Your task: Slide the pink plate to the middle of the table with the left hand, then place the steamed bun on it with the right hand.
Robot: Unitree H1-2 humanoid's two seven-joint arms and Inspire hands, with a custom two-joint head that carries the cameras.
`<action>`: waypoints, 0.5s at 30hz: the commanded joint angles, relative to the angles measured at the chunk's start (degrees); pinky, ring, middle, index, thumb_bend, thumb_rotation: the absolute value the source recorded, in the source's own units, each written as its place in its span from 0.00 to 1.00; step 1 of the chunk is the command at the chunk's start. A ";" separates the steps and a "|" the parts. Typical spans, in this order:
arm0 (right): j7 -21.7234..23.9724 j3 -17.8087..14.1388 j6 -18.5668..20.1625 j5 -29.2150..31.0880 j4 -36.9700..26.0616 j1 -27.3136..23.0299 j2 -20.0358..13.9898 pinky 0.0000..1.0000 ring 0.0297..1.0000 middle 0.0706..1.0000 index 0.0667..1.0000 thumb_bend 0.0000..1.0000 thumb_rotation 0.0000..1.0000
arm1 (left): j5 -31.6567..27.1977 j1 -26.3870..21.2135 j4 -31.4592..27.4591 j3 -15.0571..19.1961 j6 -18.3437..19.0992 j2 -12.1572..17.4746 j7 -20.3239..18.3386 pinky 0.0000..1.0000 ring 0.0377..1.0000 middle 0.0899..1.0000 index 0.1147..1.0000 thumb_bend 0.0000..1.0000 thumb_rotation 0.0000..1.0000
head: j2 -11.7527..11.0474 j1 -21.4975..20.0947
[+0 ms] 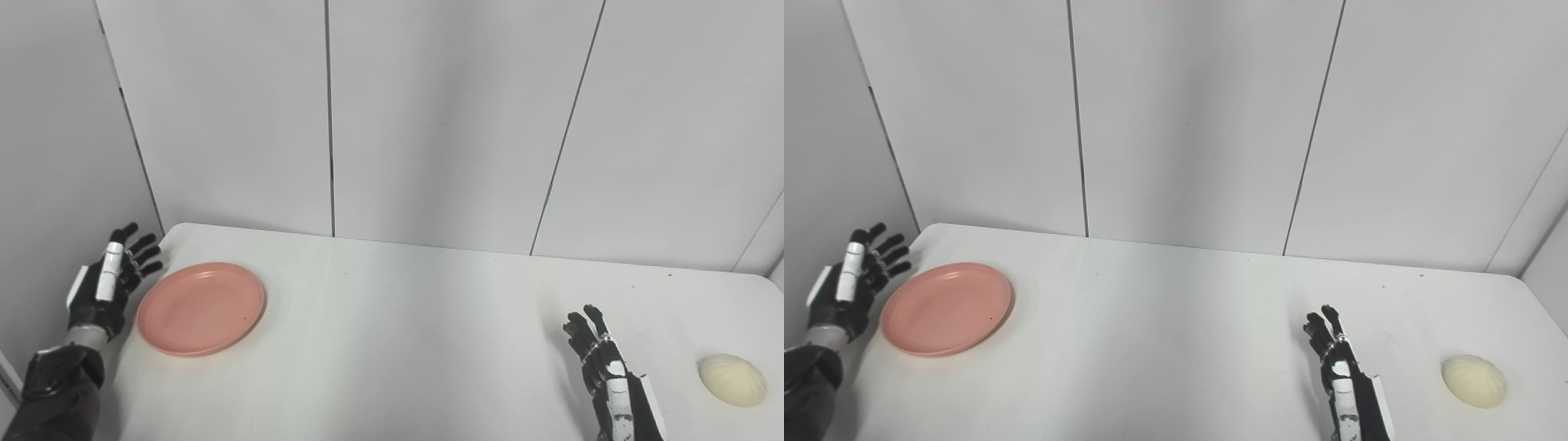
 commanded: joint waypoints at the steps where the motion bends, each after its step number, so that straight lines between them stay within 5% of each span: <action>1: 0.60 0.34 -0.34 0.73 2.98 3.30 0.51 0.97 0.92 0.91 0.95 0.70 1.00 | -1.24 -1.70 -0.98 0.69 -1.16 1.21 -0.26 0.79 0.84 0.84 0.88 0.92 0.84 | 0.13 -0.05; 15: 0.40 0.48 0.53 0.44 2.18 3.42 0.52 0.97 0.91 0.90 0.95 0.71 1.00 | -0.65 3.24 -9.91 -0.66 3.87 -2.07 -0.36 0.78 0.84 0.84 0.90 0.90 0.86 | 0.71 -0.54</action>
